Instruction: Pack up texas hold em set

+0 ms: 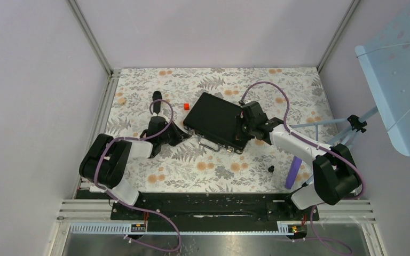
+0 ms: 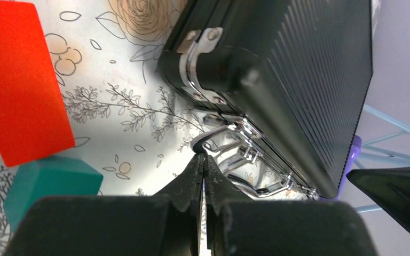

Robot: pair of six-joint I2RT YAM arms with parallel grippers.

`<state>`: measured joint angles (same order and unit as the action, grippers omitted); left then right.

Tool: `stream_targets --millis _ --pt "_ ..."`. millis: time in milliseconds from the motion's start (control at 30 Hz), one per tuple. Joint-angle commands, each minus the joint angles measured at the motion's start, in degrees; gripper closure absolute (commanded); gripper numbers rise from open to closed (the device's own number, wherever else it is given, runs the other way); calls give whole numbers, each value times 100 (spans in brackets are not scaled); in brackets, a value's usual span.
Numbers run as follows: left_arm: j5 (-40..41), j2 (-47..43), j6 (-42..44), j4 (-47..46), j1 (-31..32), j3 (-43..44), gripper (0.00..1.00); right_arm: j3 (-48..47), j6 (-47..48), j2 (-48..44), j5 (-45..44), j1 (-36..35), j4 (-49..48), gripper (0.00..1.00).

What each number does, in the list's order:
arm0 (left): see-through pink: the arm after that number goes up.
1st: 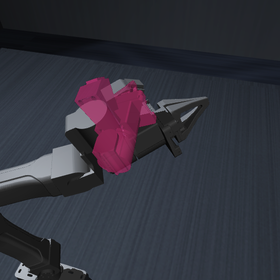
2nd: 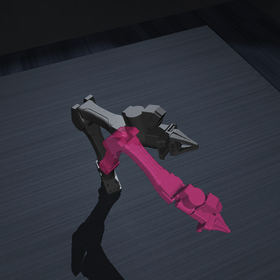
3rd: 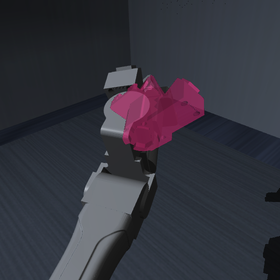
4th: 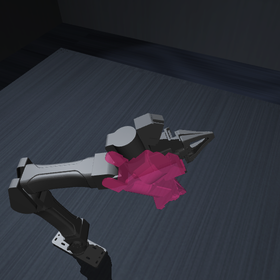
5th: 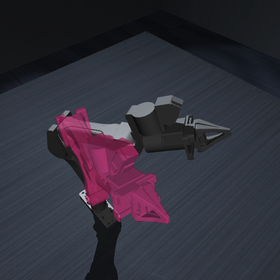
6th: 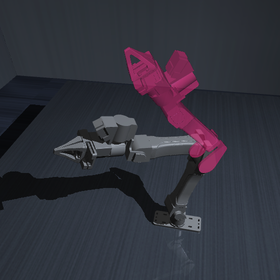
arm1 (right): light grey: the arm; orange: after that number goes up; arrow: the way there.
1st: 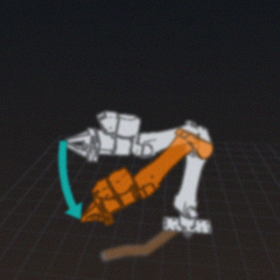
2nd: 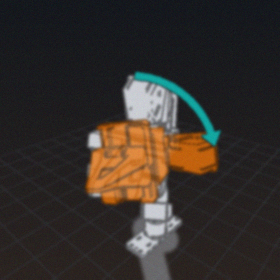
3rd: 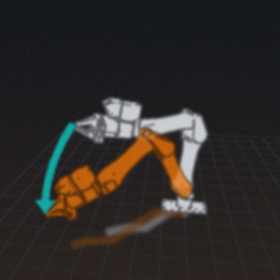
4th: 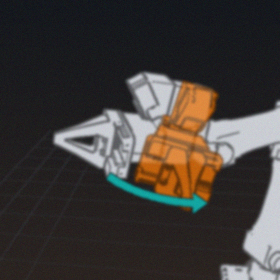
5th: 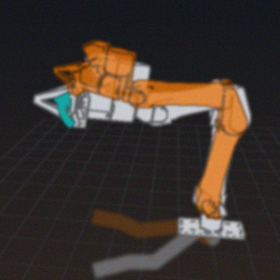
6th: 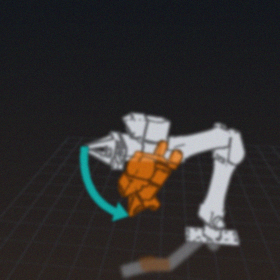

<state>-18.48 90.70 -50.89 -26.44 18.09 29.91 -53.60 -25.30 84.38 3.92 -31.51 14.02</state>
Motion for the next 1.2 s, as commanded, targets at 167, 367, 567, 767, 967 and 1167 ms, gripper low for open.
stream_targets --millis 167,367,567,767,967,1167 --pt "-209 1015 -96 -641 -70 410 100 -125 228 -52 -155 9 116 100" --pt "-180 759 -109 -470 -81 255 100 -90 271 -65 -180 25 139 100" --pt "168 -954 48 347 -5 -142 100 -1 214 -92 -130 26 133 100" --pt "11 -1462 232 785 187 752 100 160 -6 -163 32 22 -46 100" --pt "-638 -343 -17 -208 565 1440 100 349 -241 -175 255 26 -239 100" --pt "-861 746 -270 -571 882 1937 100 473 -330 -310 345 22 -260 100"
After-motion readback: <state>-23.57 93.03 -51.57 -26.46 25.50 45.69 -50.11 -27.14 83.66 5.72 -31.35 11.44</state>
